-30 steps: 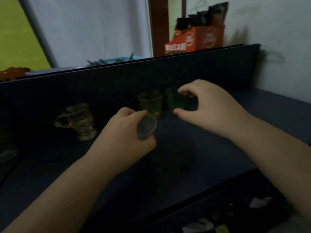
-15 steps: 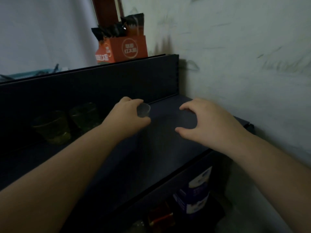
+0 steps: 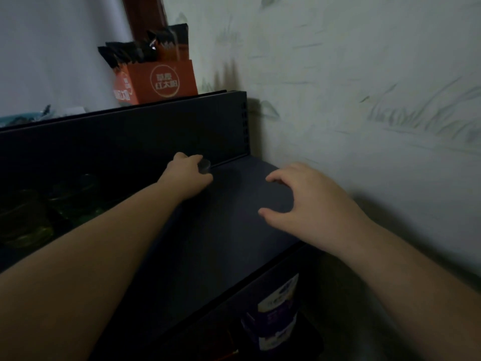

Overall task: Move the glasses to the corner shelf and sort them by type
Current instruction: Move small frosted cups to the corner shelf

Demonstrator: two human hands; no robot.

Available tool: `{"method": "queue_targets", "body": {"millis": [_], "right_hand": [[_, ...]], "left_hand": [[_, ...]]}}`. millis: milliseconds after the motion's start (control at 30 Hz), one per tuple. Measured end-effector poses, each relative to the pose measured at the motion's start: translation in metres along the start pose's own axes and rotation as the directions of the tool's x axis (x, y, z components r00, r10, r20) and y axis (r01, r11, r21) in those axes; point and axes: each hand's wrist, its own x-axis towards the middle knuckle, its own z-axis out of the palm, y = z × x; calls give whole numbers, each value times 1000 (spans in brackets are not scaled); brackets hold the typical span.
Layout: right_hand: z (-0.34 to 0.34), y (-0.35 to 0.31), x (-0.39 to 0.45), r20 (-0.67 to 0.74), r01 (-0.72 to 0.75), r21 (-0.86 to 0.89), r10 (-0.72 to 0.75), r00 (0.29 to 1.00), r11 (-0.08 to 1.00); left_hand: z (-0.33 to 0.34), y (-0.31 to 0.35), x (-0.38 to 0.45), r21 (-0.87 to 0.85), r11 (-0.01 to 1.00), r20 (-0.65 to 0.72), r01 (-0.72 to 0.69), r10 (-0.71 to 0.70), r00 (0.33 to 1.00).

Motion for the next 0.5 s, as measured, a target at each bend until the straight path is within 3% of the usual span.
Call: {"method": "queue_targets", "body": {"millis": [167,500], "right_hand": [[-4,11,4,-4,17,18,-17,1000,1000],[19,-19,35,-28,160,143,-158,987,977]], "left_hand": [[-1,1,-5,-30,998,4,56,-56,998],[-40,-17,-120,171,985,-261,-21,66,963]]}}
